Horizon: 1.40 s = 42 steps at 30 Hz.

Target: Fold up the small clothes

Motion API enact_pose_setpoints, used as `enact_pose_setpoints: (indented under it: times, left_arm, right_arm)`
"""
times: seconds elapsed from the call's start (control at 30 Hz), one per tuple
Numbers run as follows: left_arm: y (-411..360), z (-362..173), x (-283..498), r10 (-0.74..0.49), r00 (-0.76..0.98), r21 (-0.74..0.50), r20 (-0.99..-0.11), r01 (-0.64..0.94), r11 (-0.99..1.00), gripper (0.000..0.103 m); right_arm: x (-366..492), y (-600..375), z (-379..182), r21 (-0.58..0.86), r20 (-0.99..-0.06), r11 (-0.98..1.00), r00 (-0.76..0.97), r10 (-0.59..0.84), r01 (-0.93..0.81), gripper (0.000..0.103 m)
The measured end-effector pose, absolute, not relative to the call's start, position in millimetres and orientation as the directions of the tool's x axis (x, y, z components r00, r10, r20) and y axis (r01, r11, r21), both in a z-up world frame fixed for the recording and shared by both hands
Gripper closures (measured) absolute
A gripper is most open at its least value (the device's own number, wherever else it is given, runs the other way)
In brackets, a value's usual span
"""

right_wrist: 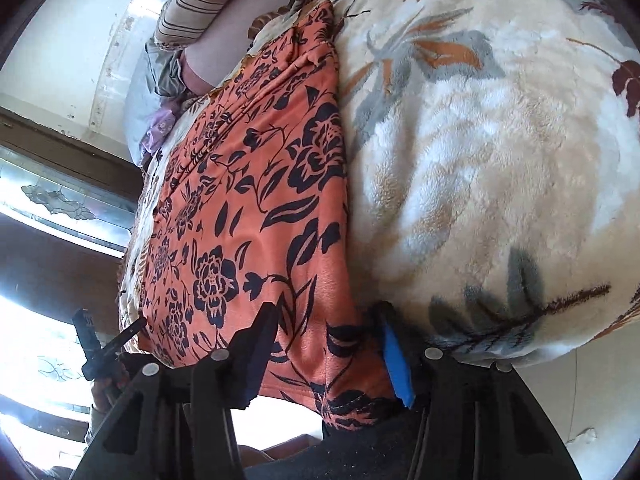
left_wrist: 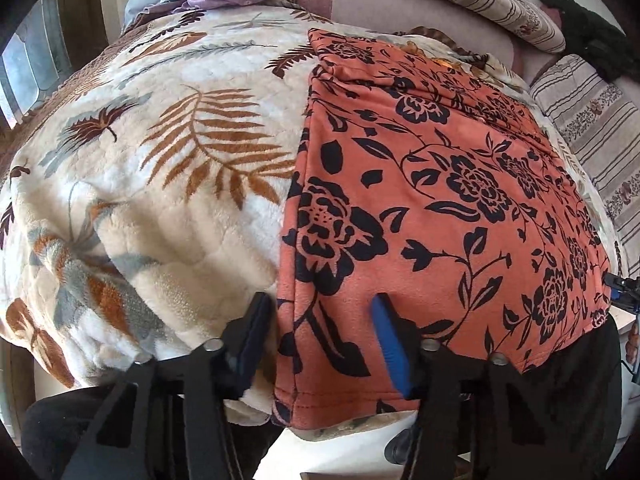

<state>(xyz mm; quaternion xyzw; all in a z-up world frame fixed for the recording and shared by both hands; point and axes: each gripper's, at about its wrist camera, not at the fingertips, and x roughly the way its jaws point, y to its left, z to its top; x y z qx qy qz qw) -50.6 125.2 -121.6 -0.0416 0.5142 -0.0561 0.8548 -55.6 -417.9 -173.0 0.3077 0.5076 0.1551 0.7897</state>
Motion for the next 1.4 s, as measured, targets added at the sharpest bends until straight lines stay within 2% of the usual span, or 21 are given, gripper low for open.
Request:
enact_pose_setpoints:
  times: [0.03, 0.1, 0.17, 0.2, 0.23, 0.27, 0.33, 0.37, 0.4, 0.5, 0.57, 0.6, 0.7, 0.8, 0.93, 1.13, 1.17, 1.2, 1.23, 1.3, 1.4]
  left_arm:
    - [127.9, -121.0, -50.3, -0.141, 0.461, -0.133, -0.876, 0.049, 0.990, 0.065]
    - [132.4, -118.0, -50.0, -0.145, 0.452, -0.145, -0.880, 0.036, 0.989, 0.086]
    - [135.7, -113.9, -50.6, -0.157, 0.450, -0.161, -0.879, 0.030, 0.986, 0.090]
    - [136.5, -111.6, -51.8, -0.158, 0.451, -0.163, -0.878, 0.028, 0.986, 0.090]
    - [136.2, -109.1, -53.6, -0.159, 0.454, -0.163, -0.877, 0.030, 0.986, 0.090]
    - [135.2, -107.3, -55.5, -0.167, 0.453, -0.167, -0.876, 0.039, 0.985, 0.089]
    - [131.8, -107.3, -58.7, -0.190, 0.420, -0.179, -0.887, 0.066, 0.982, 0.071]
    - [128.2, -107.8, -60.2, -0.199, 0.409, -0.180, -0.891, 0.083, 0.980, 0.052]
    - [126.0, -107.5, -62.9, -0.199, 0.410, -0.175, -0.890, 0.095, 0.980, 0.045]
    - [121.2, -111.2, -64.9, -0.193, 0.393, -0.156, -0.899, 0.124, 0.980, 0.045]
    - [122.8, -116.8, -62.5, -0.190, 0.365, -0.163, -0.911, 0.104, 0.981, 0.048]
    - [124.7, -118.8, -61.9, -0.200, 0.351, -0.179, -0.915, 0.090, 0.980, 0.055]
    - [130.9, -119.8, -62.0, -0.226, 0.348, -0.214, -0.910, 0.072, 0.974, 0.056]
    - [136.5, -122.4, -61.4, -0.246, 0.335, -0.243, -0.910, 0.050, 0.969, 0.056]
    - [135.6, -121.5, -63.9, -0.246, 0.339, -0.241, -0.908, 0.059, 0.969, 0.042]
    - [133.0, -124.9, -66.7, -0.226, 0.338, -0.214, -0.914, 0.074, 0.974, 0.042]
    - [131.1, -124.7, -67.2, -0.220, 0.333, -0.204, -0.917, 0.081, 0.976, 0.052]
    - [129.2, -125.2, -67.5, -0.215, 0.324, -0.196, -0.921, 0.090, 0.976, 0.085]
    - [128.3, -125.6, -67.5, -0.210, 0.315, -0.189, -0.926, 0.096, 0.977, 0.092]
    - [129.8, -122.4, -69.2, -0.218, 0.321, -0.193, -0.922, 0.107, 0.975, 0.094]
    - [130.7, -115.5, -70.5, -0.229, 0.335, -0.204, -0.914, 0.109, 0.973, 0.094]
  right_arm:
    - [-54.7, -417.4, -173.2, 0.641, -0.710, 0.764, 0.432, 0.556, 0.070, 0.048]
    - [-52.3, -414.1, -171.5, 0.626, -0.726, 0.777, 0.416, 0.547, 0.070, 0.049]
    - [-51.1, -412.4, -168.2, 0.608, -0.742, 0.791, 0.405, 0.535, 0.070, 0.054]
    - [-51.2, -412.7, -166.7, 0.600, -0.749, 0.797, 0.400, 0.528, 0.069, 0.066]
    - [-51.0, -413.4, -166.2, 0.606, -0.745, 0.792, 0.400, 0.534, 0.070, 0.071]
    - [-52.4, -417.2, -165.8, 0.623, -0.733, 0.778, 0.407, 0.546, 0.078, 0.071]
    - [-55.8, -425.4, -166.8, 0.641, -0.722, 0.760, 0.422, 0.548, 0.110, 0.070]
    - [-56.6, -427.1, -169.4, 0.655, -0.718, 0.747, 0.401, 0.569, 0.115, 0.069]
    - [-57.6, -427.0, -172.1, 0.663, -0.720, 0.740, 0.371, 0.587, 0.115, 0.069]
    - [-64.0, -421.1, -175.5, 0.631, -0.749, 0.771, 0.326, 0.577, 0.086, 0.053]
    - [-66.2, -420.0, -179.5, 0.633, -0.751, 0.770, 0.313, 0.582, 0.087, 0.053]
    - [-66.9, -419.1, -181.9, 0.630, -0.755, 0.771, 0.303, 0.582, 0.089, 0.053]
    - [-71.4, -418.3, -183.0, 0.634, -0.752, 0.769, 0.295, 0.589, 0.079, 0.065]
    - [-75.0, -420.7, -181.8, 0.639, -0.748, 0.764, 0.303, 0.591, 0.088, 0.067]
    - [-79.6, -426.8, -182.6, 0.652, -0.739, 0.748, 0.330, 0.588, 0.127, 0.064]
    - [-80.2, -426.1, -186.4, 0.660, -0.734, 0.741, 0.322, 0.598, 0.128, 0.059]
    - [-80.9, -422.6, -185.2, 0.653, -0.738, 0.749, 0.317, 0.596, 0.114, 0.059]
    - [-81.5, -419.6, -183.5, 0.647, -0.742, 0.756, 0.310, 0.594, 0.100, 0.063]
    - [-83.3, -417.8, -181.4, 0.643, -0.745, 0.760, 0.311, 0.590, 0.096, 0.075]
    - [-86.3, -421.6, -177.7, 0.638, -0.747, 0.760, 0.334, 0.575, 0.118, 0.089]
    - [-89.8, -428.6, -172.5, 0.674, -0.717, 0.725, 0.361, 0.597, 0.140, 0.092]
